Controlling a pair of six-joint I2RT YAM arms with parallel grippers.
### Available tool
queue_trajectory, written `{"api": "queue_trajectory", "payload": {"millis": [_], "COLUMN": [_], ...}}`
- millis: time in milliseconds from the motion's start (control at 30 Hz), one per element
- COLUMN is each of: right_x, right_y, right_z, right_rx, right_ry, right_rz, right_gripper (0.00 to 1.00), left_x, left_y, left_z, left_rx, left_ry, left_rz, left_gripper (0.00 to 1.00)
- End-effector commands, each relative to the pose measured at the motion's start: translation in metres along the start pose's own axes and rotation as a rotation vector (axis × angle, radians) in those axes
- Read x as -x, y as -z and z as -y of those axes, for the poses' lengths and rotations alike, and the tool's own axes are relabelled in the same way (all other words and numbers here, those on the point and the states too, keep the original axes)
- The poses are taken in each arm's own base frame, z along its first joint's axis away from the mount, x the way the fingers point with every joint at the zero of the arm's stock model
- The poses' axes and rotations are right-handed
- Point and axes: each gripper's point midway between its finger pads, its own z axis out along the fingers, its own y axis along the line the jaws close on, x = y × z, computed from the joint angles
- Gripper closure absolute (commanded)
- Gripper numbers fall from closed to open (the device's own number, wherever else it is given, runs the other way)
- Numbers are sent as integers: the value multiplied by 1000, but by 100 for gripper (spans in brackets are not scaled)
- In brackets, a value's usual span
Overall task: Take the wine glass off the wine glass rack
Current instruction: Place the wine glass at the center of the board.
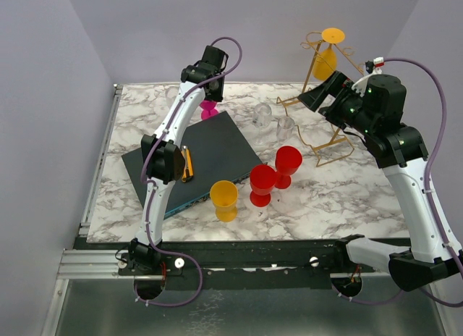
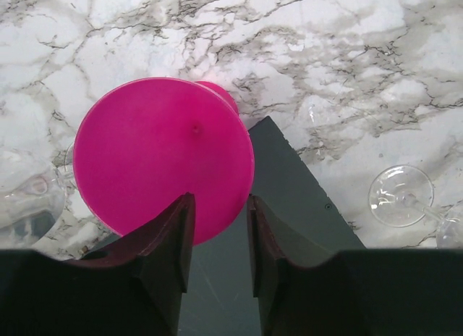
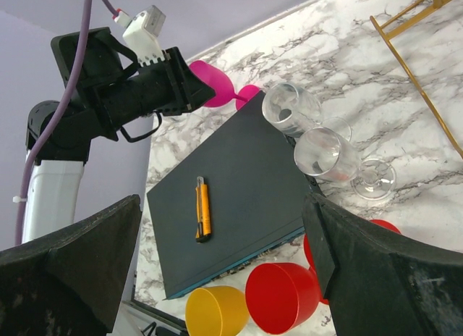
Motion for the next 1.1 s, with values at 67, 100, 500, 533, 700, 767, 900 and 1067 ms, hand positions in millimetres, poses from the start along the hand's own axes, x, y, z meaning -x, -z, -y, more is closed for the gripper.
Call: {"api": "queue_trajectory", "payload": {"millis": [67,100,500,533,700,767,900,1067], "right_x": [1,2,8,8,9,9,11,18], "right_y": [-1,-1,3,3,8,10,15,24], "right_z": [2,2,0,0,0,0,1,-4], "right_rx": [-10,-11,-20,-21,-24,-25,-37,-28], "right_ry": [4,4,6,6,3,0,-3,-22], "right_rz": [13,15,31,31,35,39,47,73], "right_gripper": [0,0,0,0,0,0,0,0], "left_x": [19,21,45,47,56,60,70,87], "left_y": [3,4,21,23,29,33,43,63], "left_z": [0,0,0,-1,-2,-1,0,-2], "left_rx": [19,20,14,13,16,11,4,-2], "left_ry": [-4,-2,4,5,7,10,16,35], "left_rz": [69,77,164,169,201,218,256,318], "left_gripper": [52,51,40,38,28,26,14,1]}}
